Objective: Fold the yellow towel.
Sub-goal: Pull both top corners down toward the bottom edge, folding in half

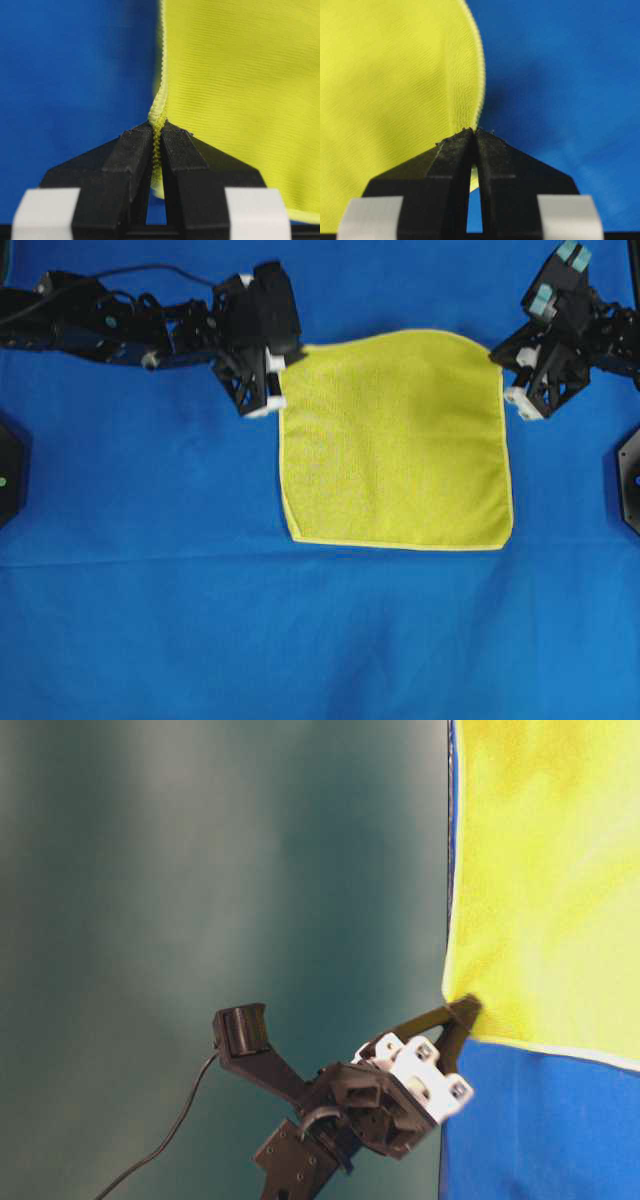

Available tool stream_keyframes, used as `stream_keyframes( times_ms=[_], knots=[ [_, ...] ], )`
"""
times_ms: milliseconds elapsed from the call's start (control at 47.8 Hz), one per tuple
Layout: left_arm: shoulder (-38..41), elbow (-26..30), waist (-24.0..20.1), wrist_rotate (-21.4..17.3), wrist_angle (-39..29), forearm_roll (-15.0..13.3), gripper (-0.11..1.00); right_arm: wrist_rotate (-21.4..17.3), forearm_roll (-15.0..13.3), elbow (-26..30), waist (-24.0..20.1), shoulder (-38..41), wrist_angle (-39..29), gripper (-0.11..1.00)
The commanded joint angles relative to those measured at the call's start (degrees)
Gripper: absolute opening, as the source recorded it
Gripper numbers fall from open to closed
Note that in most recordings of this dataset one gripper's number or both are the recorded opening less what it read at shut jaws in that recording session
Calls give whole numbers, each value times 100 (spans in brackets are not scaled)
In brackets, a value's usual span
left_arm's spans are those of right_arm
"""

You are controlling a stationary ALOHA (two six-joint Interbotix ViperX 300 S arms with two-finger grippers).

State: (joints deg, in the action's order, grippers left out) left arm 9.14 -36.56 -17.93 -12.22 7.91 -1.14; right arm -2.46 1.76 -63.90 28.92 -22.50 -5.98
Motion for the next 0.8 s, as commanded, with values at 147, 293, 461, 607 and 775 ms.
stream_keyframes(
  times_ms=[147, 293, 461, 607, 775],
  knots=[
    [-246, -220, 747, 9, 18, -9, 3, 9, 747, -202, -1011, -404, -431, 3],
    [-229, -264, 1257, 185, 18, -9, 3, 9, 1274, -264, -1749, -483, -580, 3],
    [-202, -264, 1758, 369, 18, -9, 3, 9, 1758, -264, -2540, -448, -606, 3],
    [-167, -229, 2136, 396, -26, -9, 3, 9, 2188, -255, -3173, -387, -589, 3],
    [-123, -149, 2461, 396, -70, -9, 3, 9, 2487, -237, -3656, -316, -571, 3]
  ],
)
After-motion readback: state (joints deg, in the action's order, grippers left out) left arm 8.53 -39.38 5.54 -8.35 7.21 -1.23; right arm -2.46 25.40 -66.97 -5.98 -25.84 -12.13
